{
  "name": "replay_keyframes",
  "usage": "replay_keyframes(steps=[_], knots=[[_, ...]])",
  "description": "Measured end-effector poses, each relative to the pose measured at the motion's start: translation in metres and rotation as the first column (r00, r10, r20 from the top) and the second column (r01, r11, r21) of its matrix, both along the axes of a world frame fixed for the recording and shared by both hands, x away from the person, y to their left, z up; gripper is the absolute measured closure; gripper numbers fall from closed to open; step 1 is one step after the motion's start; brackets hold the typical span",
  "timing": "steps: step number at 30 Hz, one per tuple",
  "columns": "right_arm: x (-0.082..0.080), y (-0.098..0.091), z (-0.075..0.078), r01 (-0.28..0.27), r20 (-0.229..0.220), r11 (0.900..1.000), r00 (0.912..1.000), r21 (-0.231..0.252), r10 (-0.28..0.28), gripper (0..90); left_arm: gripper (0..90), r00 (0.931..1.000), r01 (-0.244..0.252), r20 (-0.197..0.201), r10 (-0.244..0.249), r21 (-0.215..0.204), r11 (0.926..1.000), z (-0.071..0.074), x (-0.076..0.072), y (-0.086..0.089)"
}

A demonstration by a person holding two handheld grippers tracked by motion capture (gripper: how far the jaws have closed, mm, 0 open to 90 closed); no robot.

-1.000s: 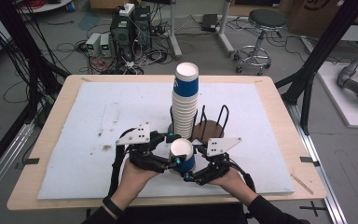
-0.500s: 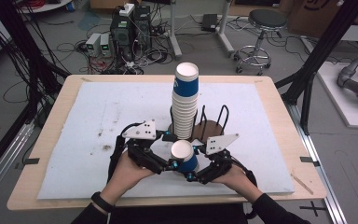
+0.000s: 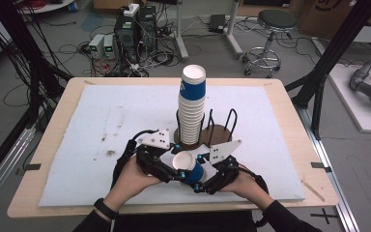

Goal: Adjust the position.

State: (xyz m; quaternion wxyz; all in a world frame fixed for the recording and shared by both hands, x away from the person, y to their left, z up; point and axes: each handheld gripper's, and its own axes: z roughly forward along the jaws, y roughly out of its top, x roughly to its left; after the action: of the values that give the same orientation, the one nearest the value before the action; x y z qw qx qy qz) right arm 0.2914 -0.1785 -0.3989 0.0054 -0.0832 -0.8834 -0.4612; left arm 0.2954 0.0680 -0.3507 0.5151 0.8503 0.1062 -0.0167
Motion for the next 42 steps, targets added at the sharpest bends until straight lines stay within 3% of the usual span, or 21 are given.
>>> replay_keyframes(steps=[5,6,7,8,10,13,14,15,18,21,24,29,34,35,37,39,40,41,42], knots=[[0.002,-0.003,0.002,0.009,-0.006,0.9995,0.9999,0.029,-0.009,20.5,29.2,0.9999,-0.003,-0.012,0.003,-0.034,0.9994,0.002,0.002,0.004],[0.004,-0.005,0.003,0.012,-0.028,0.9979,0.9996,0.064,-0.01,19.4,29.2,1.0,-0.004,-0.009,0.003,-0.051,0.9987,0.002,0.003,0.006],[0.004,-0.007,0.005,0.022,-0.032,0.9958,0.9993,0.089,-0.019,19.2,29.2,0.9999,-0.014,-0.008,0.013,-0.108,0.994,0.002,0.004,0.01],[0.005,-0.01,0.006,0.029,-0.029,0.9932,0.9992,0.113,-0.026,18.5,29.2,0.9997,-0.023,-0.01,0.022,-0.136,0.9905,0.003,0.004,0.013],[0.006,-0.013,0.008,0.044,-0.035,0.9891,0.9986,0.141,-0.039,17.3,29.3,0.9996,-0.028,-0.005,0.028,-0.16,0.9868,0.003,0.004,0.016],[0.008,-0.024,0.013,0.085,-0.047,0.9695,0.996,0.23,-0.076,15.2,29.5,0.999,-0.044,-0.002,0.045,-0.248,0.9677,0.005,0.004,0.023],[0.008,-0.026,0.014,0.087,-0.044,0.9647,0.996,0.249,-0.079,15.1,29.5,0.9983,-0.055,0.001,0.058,-0.301,0.9521,0.006,0.004,0.027],[0.008,-0.026,0.014,0.087,-0.044,0.9647,0.996,0.249,-0.079,15.1,29.6,0.9983,-0.055,0.001,0.058,-0.301,0.9521,0.006,0.004,0.027],[0.008,-0.027,0.016,0.102,-0.06,0.9464,0.9944,0.306,-0.087,15.0,29.8,0.9975,-0.065,0.005,0.071,-0.361,0.9303,0.007,0.002,0.029],[0.007,-0.026,0.017,0.097,-0.064,0.939,0.9947,0.33,-0.08,15.0,30.0,0.9968,-0.072,0.001,0.08,-0.409,0.9099,0.006,0.001,0.029],[0.007,-0.024,0.017,0.096,-0.07,0.9385,0.9945,0.332,-0.077,15.0,30.0,0.9959,-0.084,-0.007,0.09,-0.43,0.8989,0.004,0.0,0.028],[0.006,-0.02,0.015,0.115,-0.077,0.9401,0.9925,0.321,-0.095,15.0,30.0,0.9951,-0.096,-0.02,0.097,-0.441,0.8924,0.001,0.001,0.027],[0.005,-0.017,0.015,0.101,-0.066,0.9457,0.9943,0.309,-0.084,15.3,30.0,0.9958,-0.089,-0.022,0.089,-0.44,0.8938,0.0,0.0,0.025],[0.004,-0.016,0.015,0.089,-0.046,0.953,0.9959,0.29,-0.079,18.0,30.0,0.996,-0.086,-0.015,0.088,-0.427,0.9002,0.0,0.0,0.024],[0.005,-0.017,0.015,0.08,-0.034,0.9581,0.9967,0.275,-0.074,20.0,29.9,0.9965,-0.08,-0.012,0.083,-0.422,0.9032,0.0,0.0,0.024],[0.005,-0.019,0.016,0.068,-0.019,0.9629,0.9977,0.261,-0.065,21.7,29.9,0.9976,-0.068,-0.011,0.069,-0.393,0.917,0.001,0.001,0.024],[0.005,-0.019,0.016,0.068,-0.019,0.9629,0.9977,0.261,-0.065,21.7,29.9,0.9976,-0.068,-0.011,0.069,-0.393,0.917,0.001,0.001,0.024],[0.005,-0.02,0.018,0.056,-0.012,0.9692,0.9984,0.24,-0.055,23.2,29.8,0.9981,-0.061,-0.011,0.061,-0.379,0.9235,0.002,0.002,0.024],[0.006,-0.02,0.018,0.053,0.002,0.9723,0.9985,0.228,-0.055,23.3,29.8,0.9989,-0.047,-0.007,0.047,-0.348,0.9365,0.003,0.002,0.024]])
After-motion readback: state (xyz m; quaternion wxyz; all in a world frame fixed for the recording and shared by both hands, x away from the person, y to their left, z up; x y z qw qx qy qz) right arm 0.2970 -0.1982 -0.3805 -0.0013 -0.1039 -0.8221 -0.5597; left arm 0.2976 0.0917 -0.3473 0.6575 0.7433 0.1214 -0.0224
